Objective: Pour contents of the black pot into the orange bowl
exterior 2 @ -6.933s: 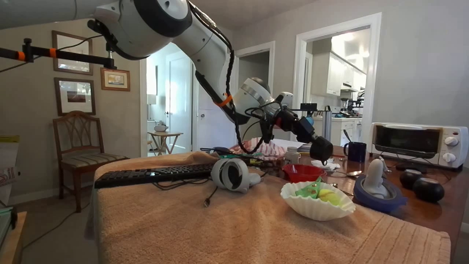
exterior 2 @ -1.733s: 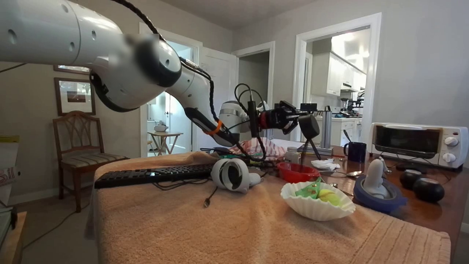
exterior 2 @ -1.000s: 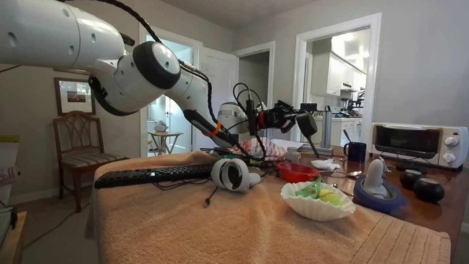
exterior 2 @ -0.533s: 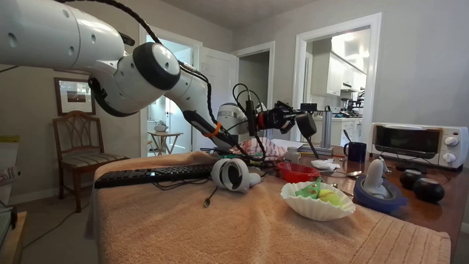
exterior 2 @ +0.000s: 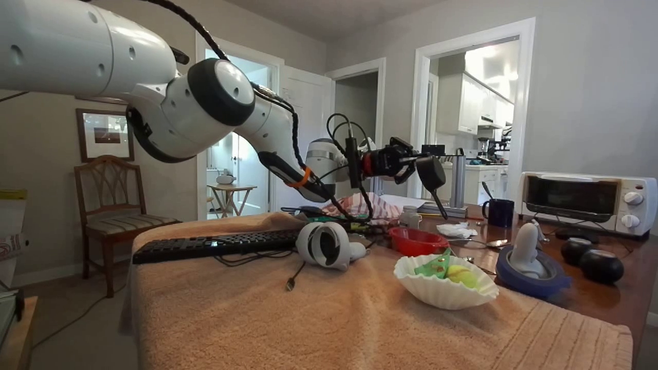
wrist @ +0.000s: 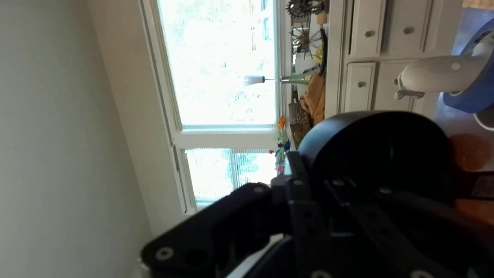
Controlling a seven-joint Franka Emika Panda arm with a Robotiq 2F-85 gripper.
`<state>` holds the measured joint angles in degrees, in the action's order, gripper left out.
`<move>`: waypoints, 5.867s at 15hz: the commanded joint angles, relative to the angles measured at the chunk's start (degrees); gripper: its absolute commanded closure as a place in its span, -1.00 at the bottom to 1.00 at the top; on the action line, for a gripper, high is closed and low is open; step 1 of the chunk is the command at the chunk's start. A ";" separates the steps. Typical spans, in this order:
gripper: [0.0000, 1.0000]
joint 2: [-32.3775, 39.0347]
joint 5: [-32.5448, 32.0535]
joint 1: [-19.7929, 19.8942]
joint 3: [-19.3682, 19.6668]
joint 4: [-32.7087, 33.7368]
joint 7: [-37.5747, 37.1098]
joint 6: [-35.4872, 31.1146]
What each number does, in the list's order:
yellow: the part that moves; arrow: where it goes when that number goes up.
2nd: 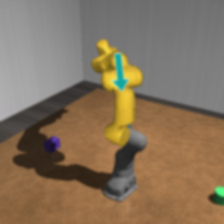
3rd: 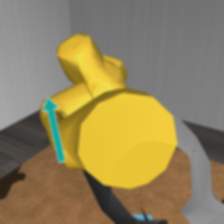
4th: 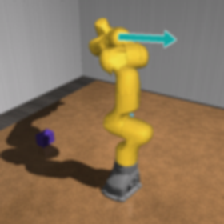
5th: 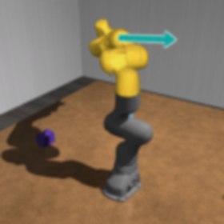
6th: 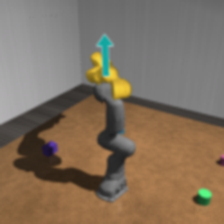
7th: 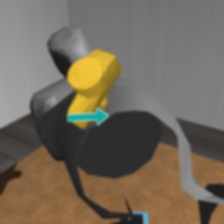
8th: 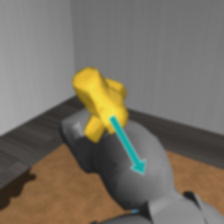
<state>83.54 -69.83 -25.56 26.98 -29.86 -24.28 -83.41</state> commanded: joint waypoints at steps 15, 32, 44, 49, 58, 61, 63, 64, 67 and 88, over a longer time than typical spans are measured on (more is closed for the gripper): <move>0.97 -4.99 16.41 5.98 -8.73 4.69 -33.85 -0.16; 0.97 -5.59 23.22 9.17 -10.38 4.37 -62.46 -27.47; 0.97 -2.26 34.08 13.96 -11.70 5.08 -56.31 -57.63; 0.97 -2.80 36.33 13.27 -9.71 4.84 -55.03 -55.97; 0.97 -3.99 51.24 14.98 -14.69 4.14 -39.41 -59.80; 0.97 -4.33 53.63 14.59 -15.32 4.17 -33.63 -56.69; 0.97 -4.42 54.06 14.07 -14.83 4.17 -31.47 -55.31; 0.97 -4.45 53.96 13.76 -14.24 4.17 -31.34 -54.82; 0.97 -4.78 54.29 13.32 -14.88 4.18 -28.19 -54.77; 0.97 -3.99 59.35 13.92 -17.19 4.18 -24.69 -52.70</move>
<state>79.13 -13.01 -11.98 10.67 -25.68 -48.78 -136.32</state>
